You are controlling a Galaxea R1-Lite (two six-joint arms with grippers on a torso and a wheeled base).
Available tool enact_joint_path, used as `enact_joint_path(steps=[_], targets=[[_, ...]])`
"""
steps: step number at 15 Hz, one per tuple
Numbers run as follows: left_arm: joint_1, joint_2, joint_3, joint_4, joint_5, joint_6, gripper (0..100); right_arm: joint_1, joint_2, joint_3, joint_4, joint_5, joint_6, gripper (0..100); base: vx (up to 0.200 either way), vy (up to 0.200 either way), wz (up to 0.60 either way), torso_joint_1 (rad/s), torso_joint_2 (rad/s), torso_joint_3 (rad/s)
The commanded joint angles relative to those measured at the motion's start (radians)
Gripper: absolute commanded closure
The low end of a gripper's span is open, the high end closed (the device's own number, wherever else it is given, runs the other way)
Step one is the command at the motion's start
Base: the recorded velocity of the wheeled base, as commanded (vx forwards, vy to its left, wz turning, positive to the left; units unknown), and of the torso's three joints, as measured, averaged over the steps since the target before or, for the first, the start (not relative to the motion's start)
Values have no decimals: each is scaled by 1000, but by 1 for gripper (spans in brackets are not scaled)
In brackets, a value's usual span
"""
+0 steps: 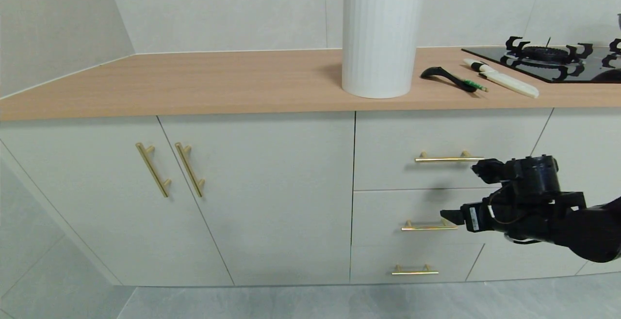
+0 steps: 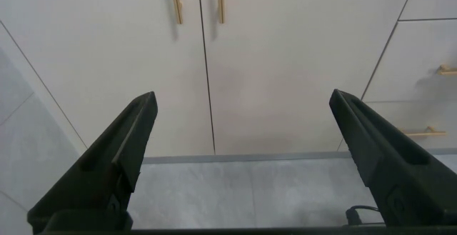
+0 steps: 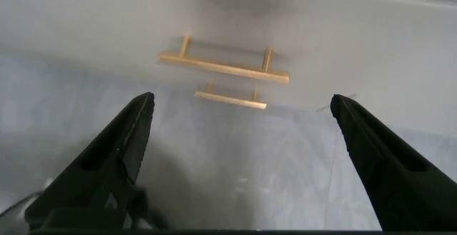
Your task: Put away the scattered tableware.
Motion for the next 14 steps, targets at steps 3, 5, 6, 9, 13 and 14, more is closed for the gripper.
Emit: enact_joint_path(steps=[3,5,6,9,13,14], targets=[[0,1,0,-1,0,-1,0,22,196,4,-184,-99,5,0,0,0,0,0,0,0],[0,1,0,-1,0,-1,0,22,213,2,-190,-99,7,0,0,0,0,0,0,0],[0,1,0,1,0,-1,0,22,220,1,-190,-99,8,0,0,0,0,0,0,0],[0,1,0,-1,0,-1,0,22,262,-6,-210,-99,13,0,0,0,0,0,0,0],[0,1,0,-1,0,-1,0,22,374,-9,-353,-135,11,0,0,0,0,0,0,0],[0,1,0,-1,0,-1,0,24,397,-15,-380,-143,11,0,0,0,0,0,0,0]])
